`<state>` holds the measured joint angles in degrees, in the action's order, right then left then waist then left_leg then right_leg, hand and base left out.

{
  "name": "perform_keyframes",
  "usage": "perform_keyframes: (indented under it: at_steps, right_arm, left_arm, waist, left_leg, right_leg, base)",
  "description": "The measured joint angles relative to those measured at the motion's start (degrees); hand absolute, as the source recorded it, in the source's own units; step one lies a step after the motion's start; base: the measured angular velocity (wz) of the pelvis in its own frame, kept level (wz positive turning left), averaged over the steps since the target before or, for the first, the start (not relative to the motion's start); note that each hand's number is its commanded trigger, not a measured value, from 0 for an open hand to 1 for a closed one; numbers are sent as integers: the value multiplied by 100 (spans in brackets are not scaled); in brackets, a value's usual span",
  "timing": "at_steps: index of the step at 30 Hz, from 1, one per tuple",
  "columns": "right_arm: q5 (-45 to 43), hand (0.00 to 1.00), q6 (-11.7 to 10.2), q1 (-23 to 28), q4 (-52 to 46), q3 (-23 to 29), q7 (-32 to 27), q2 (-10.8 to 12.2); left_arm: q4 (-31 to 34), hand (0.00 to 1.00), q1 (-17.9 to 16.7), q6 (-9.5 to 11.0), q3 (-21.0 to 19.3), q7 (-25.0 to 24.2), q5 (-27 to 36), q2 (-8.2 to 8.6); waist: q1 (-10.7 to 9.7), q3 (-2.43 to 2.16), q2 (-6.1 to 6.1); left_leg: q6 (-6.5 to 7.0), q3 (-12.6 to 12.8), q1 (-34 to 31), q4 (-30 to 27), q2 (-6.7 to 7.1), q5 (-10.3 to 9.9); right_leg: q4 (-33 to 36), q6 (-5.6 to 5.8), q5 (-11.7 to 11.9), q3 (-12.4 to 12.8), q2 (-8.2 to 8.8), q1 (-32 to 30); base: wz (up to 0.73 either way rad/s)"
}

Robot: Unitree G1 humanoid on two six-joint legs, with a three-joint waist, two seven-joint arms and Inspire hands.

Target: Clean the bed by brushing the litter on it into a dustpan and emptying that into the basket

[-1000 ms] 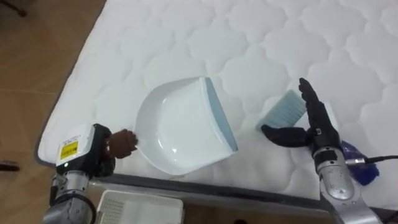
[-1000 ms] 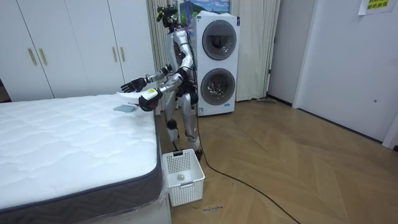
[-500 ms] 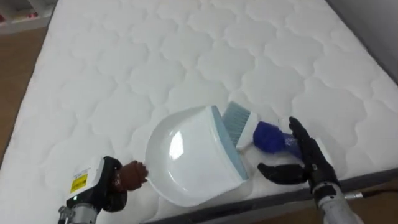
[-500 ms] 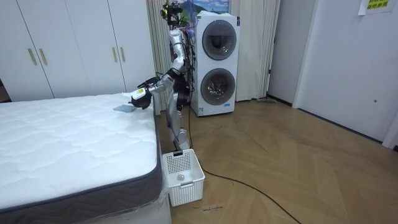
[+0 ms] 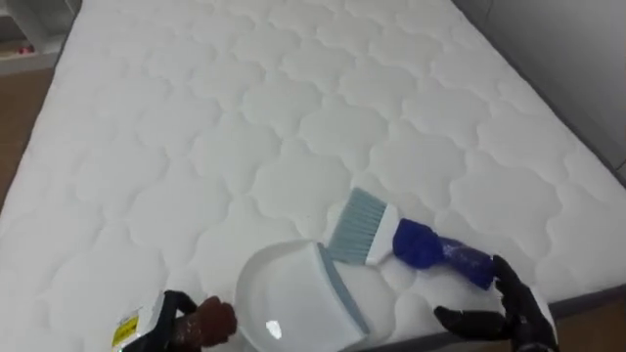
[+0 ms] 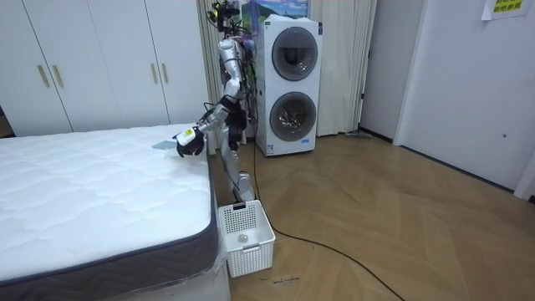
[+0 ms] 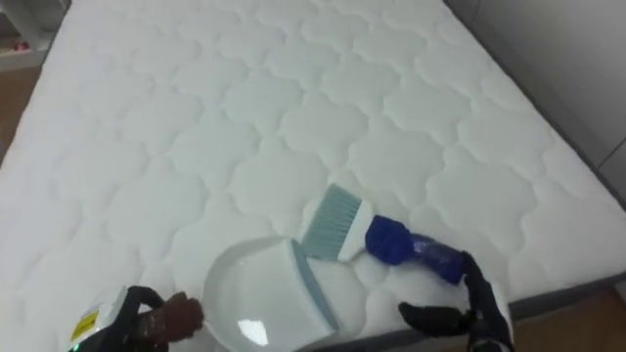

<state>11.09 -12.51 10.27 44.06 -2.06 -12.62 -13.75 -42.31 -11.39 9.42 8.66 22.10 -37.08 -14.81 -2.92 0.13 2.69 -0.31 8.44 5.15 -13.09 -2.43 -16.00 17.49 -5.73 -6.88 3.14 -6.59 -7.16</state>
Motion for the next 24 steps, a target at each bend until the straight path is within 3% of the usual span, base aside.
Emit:
perform_keyframes:
  at_steps: [5, 9, 12, 14, 16, 19, 24]
  right_arm:
    - [-40, 0, 36, 132, 631, 147, -223, 52]
    - [-16, 0, 208, 160, 1115, 281, -332, 121]
    - [234, 0, 364, 165, 1544, 509, -420, 240]
    - [387, 0, 520, 237, 1803, 699, -448, 314]
    - [411, 0, 700, 331, 1862, 826, -488, 348]
    - [391, 0, 919, 386, 1936, 1031, -476, 441]
    - [-293, 0, 1264, 363, 2259, 1094, -127, 470]
  left_arm:
    - [-830, 0, -46, 43, -187, 22, 624, 132]
    - [-1307, 0, -178, -63, -373, -4, 900, 195]
    - [-1617, 0, -325, -252, -508, -58, 1280, 204]
    - [-1739, 0, -409, -403, -805, -146, 1299, 288]
    - [-1764, 0, -452, -507, -975, -273, 1404, 348]
    - [-1865, 0, -466, -792, -1355, -549, 1532, 458]
    - [-1935, 0, -466, -862, -1925, -765, 1841, 595]
  waist:
    - [-12, -7, -33]
    - [-14, -7, -56]
    - [-23, -27, -112]
    - [-27, -49, -151]
    - [26, -31, -185]
    - [19, -64, -202]
    - [59, -55, -206]
  left_leg:
    - [1, 93, 283, 172, -2, 1]
    - [1, 97, 371, 260, 6, 1]
    - [1, 115, 437, 300, 5, 1]
    - [1, 112, 457, 361, 4, 1]
    - [1, 107, 525, 377, 2, 2]
    - [2, 97, 576, 374, 3, 1]
    - [30, 79, 765, 394, -11, -19]
  right_leg:
    - [-102, 33, -60, 118, -43, 220]
    - [-178, 54, -68, 166, -57, 285]
    - [-192, 63, -74, 153, -61, 328]
    - [-226, 67, -84, 146, -59, 339]
    - [-242, 69, -83, 146, -61, 405]
    - [-236, 72, -95, 150, -61, 446]
    - [-253, 78, -119, 205, -96, 596]
  base:
    - [-12]
    - [-8]
    - [0]
    - [6]
    - [2]
    - [-1]
    - [-1]
